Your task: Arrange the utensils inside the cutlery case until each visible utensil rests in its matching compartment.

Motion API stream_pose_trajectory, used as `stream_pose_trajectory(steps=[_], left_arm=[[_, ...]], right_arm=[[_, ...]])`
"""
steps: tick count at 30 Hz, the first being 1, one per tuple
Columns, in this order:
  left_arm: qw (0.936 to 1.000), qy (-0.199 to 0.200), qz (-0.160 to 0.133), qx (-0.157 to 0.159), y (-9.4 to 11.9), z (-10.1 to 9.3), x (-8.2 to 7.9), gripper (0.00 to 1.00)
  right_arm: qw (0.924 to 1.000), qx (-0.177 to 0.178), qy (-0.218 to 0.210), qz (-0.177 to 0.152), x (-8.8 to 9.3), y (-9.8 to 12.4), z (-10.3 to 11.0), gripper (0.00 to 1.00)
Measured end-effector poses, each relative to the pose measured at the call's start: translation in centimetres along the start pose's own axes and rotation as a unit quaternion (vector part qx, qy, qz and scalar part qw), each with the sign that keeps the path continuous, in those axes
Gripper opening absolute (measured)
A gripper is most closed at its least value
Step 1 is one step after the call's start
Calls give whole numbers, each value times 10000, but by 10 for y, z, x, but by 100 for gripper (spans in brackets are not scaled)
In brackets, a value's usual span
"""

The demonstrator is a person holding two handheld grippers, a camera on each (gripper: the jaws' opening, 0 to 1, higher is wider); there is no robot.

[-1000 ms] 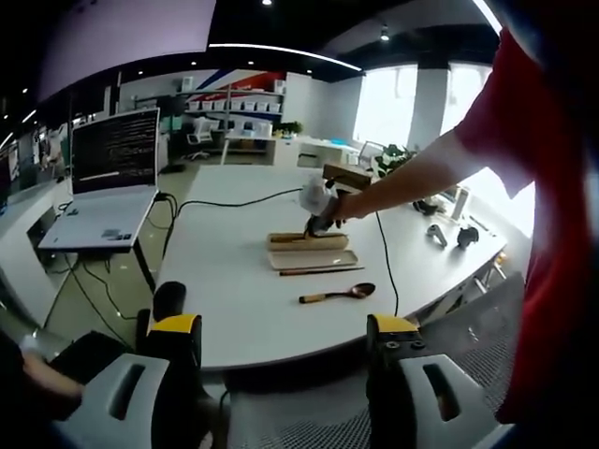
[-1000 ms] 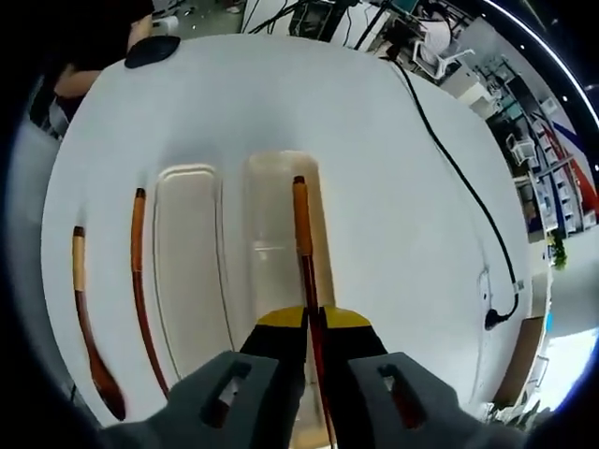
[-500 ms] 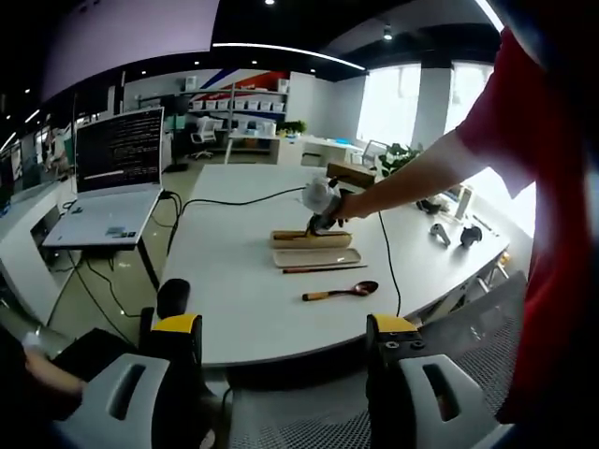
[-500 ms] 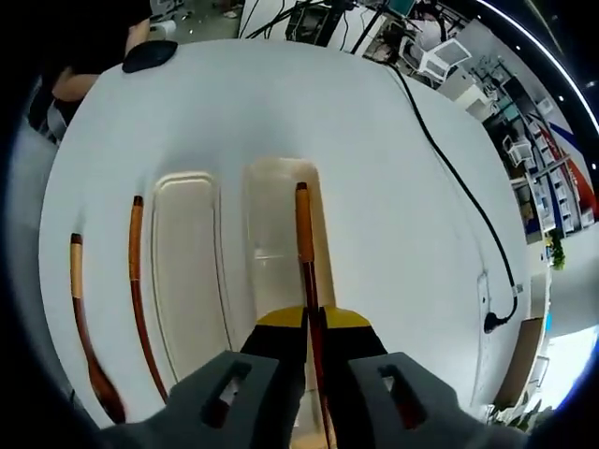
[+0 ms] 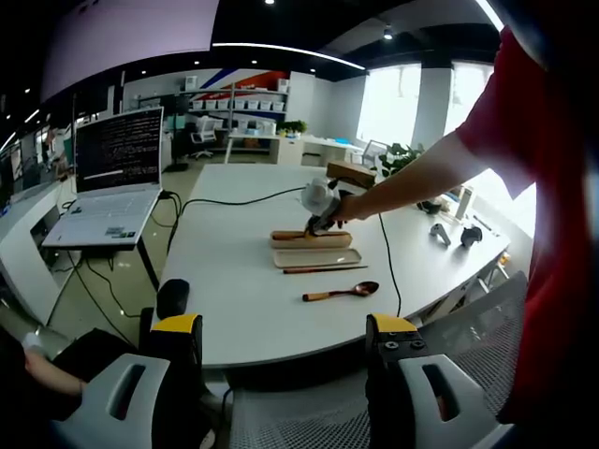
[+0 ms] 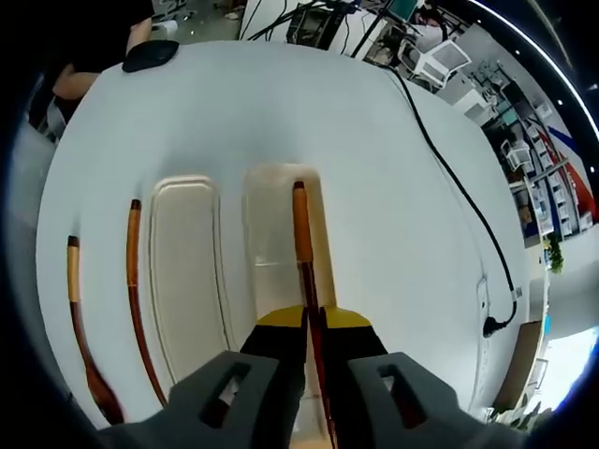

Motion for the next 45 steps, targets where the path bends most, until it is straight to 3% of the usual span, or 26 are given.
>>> stream_pose_trajectory(steps=[11, 19, 21, 23, 25, 32, 41, 45], left_arm=[[10000, 0, 12, -4, 1, 0, 0, 73], [10000, -5, 0, -12, 2, 1, 0, 73], [10000, -29, -12, -21, 2, 1, 0, 73], [10000, 8, -23, -14, 2, 0, 0, 73], [10000, -21, -17, -13, 2, 0, -1, 73], [10000, -12, -78, -6, 3, -1, -2, 73], [10000, -23, -67, -27, 5, 1, -1, 72], [10000, 1, -75, -34, 5, 1, -1, 72]], right_arm=[[9995, -73, 258, -145, -7, -5, 0, 1], [9998, 28, 136, -145, 2, 2, -11, 1], [9986, -218, -222, -426, 5, 4, -11, 0], [9985, -154, -377, -374, 8, 6, -16, 0], [9934, -492, -821, -625, 8, 2, -20, 0], [9909, -547, -920, -816, 9, 27, -37, 0], [9938, -488, -681, -725, 19, 33, -40, 1], [9970, -577, 0, -512, 23, 36, -34, 3]])
Point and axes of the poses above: the point that each gripper's makers call its tool centre point, and the gripper's own axes: y roughly backward along the fingers, z roughly to its left, x roughly out of its underside, the point moved 9 cm from there along y, roughly backward along the fingers, and after that the axes turned 4 degrees about y, right-handed, at the moved point
